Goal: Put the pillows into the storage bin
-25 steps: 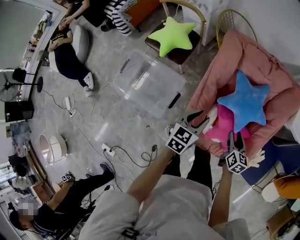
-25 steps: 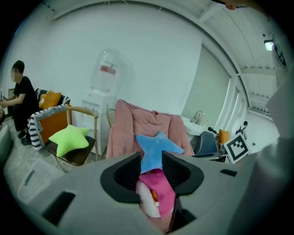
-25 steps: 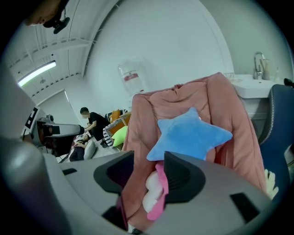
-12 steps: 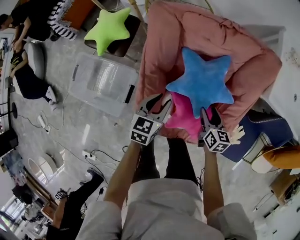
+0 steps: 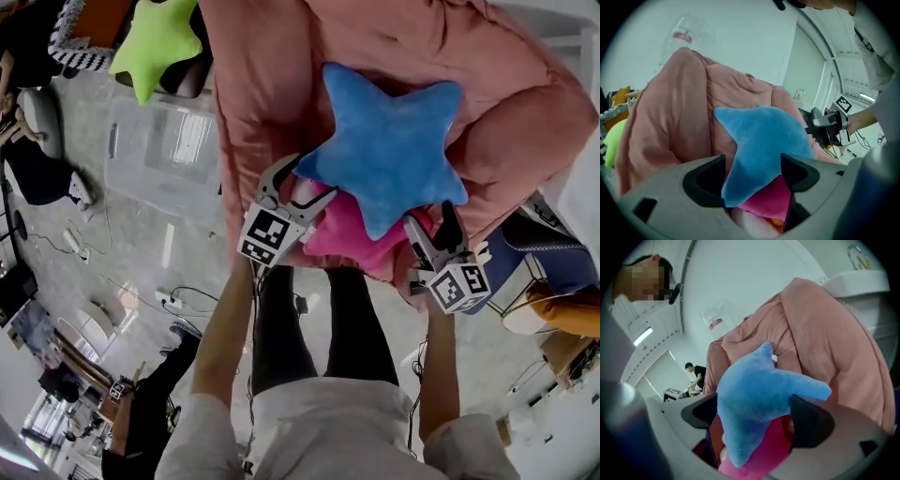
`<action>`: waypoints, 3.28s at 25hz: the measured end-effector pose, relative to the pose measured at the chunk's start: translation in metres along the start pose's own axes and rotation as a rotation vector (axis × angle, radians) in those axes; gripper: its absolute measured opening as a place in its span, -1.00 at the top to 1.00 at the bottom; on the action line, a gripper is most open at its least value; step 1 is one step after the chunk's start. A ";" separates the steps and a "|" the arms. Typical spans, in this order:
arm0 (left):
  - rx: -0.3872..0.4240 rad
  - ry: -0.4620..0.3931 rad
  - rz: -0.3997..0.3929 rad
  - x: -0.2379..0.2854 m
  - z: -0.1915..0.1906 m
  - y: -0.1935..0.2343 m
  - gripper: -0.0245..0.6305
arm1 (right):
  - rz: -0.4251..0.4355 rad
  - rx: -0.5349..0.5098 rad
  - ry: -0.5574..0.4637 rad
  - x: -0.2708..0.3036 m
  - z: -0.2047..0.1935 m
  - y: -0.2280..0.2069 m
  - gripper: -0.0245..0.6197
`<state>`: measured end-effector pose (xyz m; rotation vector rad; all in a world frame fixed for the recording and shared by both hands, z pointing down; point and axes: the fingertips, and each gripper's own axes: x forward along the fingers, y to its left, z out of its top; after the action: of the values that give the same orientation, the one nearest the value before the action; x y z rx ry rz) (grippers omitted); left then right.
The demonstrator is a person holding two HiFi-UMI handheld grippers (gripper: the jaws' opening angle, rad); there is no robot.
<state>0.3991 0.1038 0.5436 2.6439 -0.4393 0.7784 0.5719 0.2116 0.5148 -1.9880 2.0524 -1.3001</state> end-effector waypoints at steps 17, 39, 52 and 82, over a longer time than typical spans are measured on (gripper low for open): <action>0.037 0.028 -0.201 0.041 -0.020 -0.007 -0.21 | -0.036 0.038 0.124 0.070 -0.059 0.012 -0.83; -0.003 -0.289 -0.281 -0.166 0.058 0.022 -0.02 | -0.248 -0.126 -0.327 0.005 0.006 0.251 -0.29; -0.102 -0.412 0.129 -0.381 0.008 0.209 -0.02 | 0.192 -0.335 -0.204 0.165 -0.025 0.485 -0.27; -0.886 -0.166 0.311 -0.419 -0.381 0.313 -0.01 | 0.115 -0.204 0.682 0.379 -0.356 0.452 -0.10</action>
<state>-0.2316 0.0621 0.6816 1.8218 -0.9876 0.3126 -0.0644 0.0238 0.7009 -1.5826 2.6103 -2.0221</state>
